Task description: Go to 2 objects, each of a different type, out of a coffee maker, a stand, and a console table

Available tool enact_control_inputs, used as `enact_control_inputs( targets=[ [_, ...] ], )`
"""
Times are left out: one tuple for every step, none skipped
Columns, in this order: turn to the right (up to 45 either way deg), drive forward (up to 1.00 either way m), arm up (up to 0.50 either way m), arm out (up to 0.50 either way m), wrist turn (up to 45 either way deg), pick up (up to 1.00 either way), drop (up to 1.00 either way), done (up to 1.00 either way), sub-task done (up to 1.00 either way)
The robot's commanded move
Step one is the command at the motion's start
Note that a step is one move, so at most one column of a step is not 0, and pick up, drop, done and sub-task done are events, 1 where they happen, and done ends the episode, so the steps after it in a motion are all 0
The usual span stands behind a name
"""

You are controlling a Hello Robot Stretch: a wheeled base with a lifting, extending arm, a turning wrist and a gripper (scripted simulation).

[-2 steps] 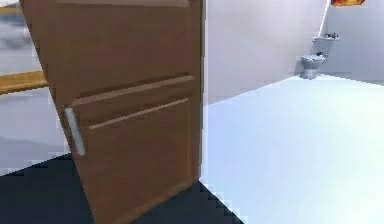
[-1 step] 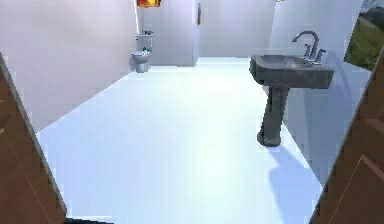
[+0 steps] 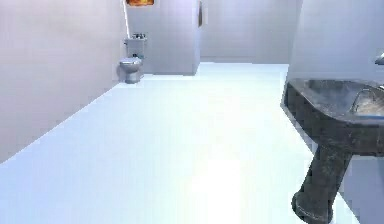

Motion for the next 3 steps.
enact_control_inputs(
  targets=[
    [0.0, 0.65, 0.00, 0.00, 0.0, 0.00, 0.00, 0.00, 0.00],
    [27.0, 0.00, 0.00, 0.00, 0.0, 0.00, 0.00, 0.00, 0.00],
    [0.0, 0.05, 0.00, 0.00, 0.0, 0.00, 0.00, 0.00, 0.00]
  ],
)
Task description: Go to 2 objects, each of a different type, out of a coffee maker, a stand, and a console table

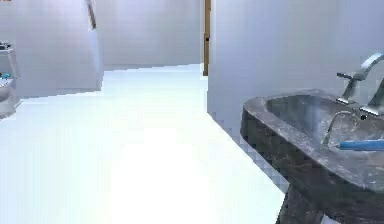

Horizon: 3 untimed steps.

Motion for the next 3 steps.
enact_control_inputs(
  targets=[
    [-18.0, 0.00, 0.00, 0.00, 0.0, 0.00, 0.00, 0.00, 0.00],
    [0.0, 1.00, 0.00, 0.00, 0.0, 0.00, 0.00, 0.00, 0.00],
    [-15.0, 0.00, 0.00, 0.00, 0.0, 0.00, 0.00, 0.00, 0.00]
  ],
)
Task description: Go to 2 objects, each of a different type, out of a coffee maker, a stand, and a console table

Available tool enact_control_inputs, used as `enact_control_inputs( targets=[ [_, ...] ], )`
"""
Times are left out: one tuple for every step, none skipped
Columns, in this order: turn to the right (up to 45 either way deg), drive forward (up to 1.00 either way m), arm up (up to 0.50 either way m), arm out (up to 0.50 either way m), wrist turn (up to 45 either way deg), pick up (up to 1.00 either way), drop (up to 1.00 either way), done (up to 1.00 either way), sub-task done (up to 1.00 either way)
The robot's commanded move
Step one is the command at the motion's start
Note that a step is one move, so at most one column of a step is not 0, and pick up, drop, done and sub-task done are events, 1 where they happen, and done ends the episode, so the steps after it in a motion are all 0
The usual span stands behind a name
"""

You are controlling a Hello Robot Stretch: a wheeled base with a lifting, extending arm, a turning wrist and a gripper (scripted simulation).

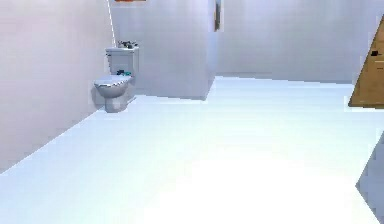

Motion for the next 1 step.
enact_control_inputs(
  targets=[
    [0.0, 0.15, 0.00, 0.00, 0.0, 0.00, 0.00, 0.00, 0.00]
  ],
)
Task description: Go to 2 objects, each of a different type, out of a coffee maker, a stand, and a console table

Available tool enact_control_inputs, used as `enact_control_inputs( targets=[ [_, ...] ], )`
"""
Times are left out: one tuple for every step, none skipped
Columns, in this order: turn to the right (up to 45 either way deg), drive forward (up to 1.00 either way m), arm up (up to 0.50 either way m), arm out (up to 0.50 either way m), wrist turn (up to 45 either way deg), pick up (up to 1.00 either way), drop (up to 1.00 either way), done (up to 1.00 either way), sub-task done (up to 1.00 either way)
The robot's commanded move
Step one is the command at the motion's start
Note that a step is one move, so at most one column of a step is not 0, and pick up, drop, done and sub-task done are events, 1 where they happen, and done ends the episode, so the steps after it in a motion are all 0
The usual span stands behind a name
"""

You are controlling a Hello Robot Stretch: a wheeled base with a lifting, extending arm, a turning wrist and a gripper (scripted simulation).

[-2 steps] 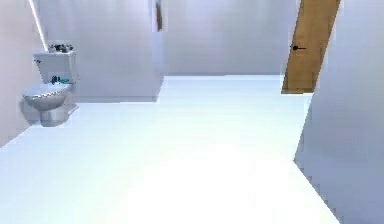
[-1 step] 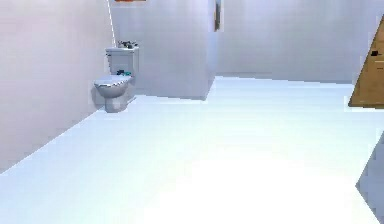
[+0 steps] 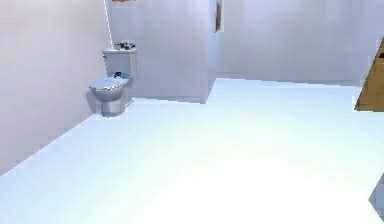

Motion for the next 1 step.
enact_control_inputs(
  targets=[
    [33.0, 0.00, 0.00, 0.00, 0.0, 0.00, 0.00, 0.00, 0.00]
  ],
)
